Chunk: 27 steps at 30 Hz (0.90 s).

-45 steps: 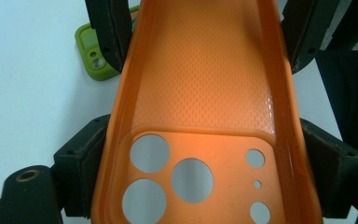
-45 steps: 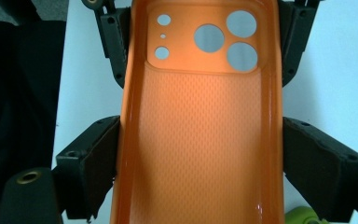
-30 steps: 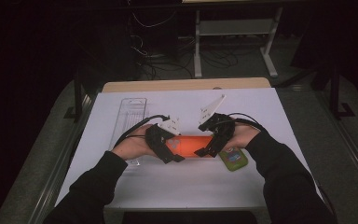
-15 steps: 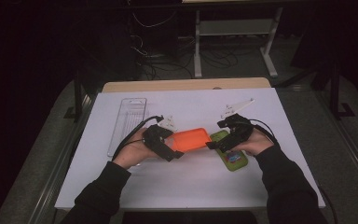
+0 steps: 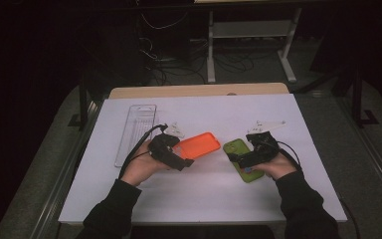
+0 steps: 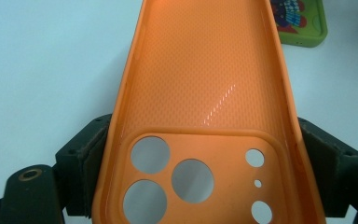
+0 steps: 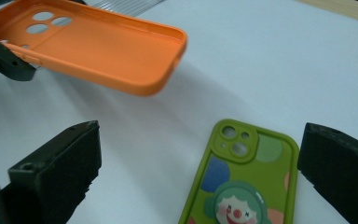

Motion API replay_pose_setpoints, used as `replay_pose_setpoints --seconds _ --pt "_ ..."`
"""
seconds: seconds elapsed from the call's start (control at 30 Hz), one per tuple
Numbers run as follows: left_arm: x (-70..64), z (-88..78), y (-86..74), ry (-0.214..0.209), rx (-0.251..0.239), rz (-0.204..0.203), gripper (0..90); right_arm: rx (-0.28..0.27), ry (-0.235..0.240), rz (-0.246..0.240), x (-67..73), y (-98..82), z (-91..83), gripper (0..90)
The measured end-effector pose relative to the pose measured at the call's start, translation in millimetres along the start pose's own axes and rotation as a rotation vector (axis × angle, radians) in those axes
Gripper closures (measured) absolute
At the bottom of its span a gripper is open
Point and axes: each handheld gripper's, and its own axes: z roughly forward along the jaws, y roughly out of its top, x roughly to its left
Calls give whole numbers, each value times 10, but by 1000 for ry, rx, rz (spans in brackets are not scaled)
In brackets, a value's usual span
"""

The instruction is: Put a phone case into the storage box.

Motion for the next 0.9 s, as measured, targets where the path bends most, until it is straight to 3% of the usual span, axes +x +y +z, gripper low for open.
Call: replay_pose_setpoints --seconds 0.07,0.2,0.23,0.27,0.3,0.33,0.4,0.47,0.5,0.57,0.67,0.9 --pt "8 3 -23 -11 -14 -41 157 -4 -26 36 22 -59 -4 0" --pt "30 -18 -44 -9 -2 -37 156 -18 -72 74 38 -167 -12 0" --pt "8 0 -48 -10 -35 -75 156 -23 -75 74 38 -180 -9 0" --pt "9 -2 -51 -9 -34 -79 156 -23 -75 81 46 -194 -10 0" --pt "40 -24 -51 -4 -6 -43 156 -24 -77 81 52 -202 -2 0" --pt "44 -25 -51 -1 -9 -46 156 -16 -77 83 56 -206 3 0" --pt "15 -15 -55 -8 -38 -94 156 -14 -66 98 56 -203 27 0" --pt "26 -31 -55 -14 -10 -55 156 -16 -61 103 66 -199 48 0" --pt "0 -19 -54 -15 -19 -72 156 -12 -62 96 71 -194 58 0" --pt "-11 -16 -45 -19 -14 -54 156 -18 -74 64 84 -189 72 0" --pt "-32 -15 -32 -24 -4 -41 156 -37 -74 62 96 -177 75 0" --pt "-42 -15 -26 -21 -9 -41 156 -48 -97 8 150 -164 81 0"
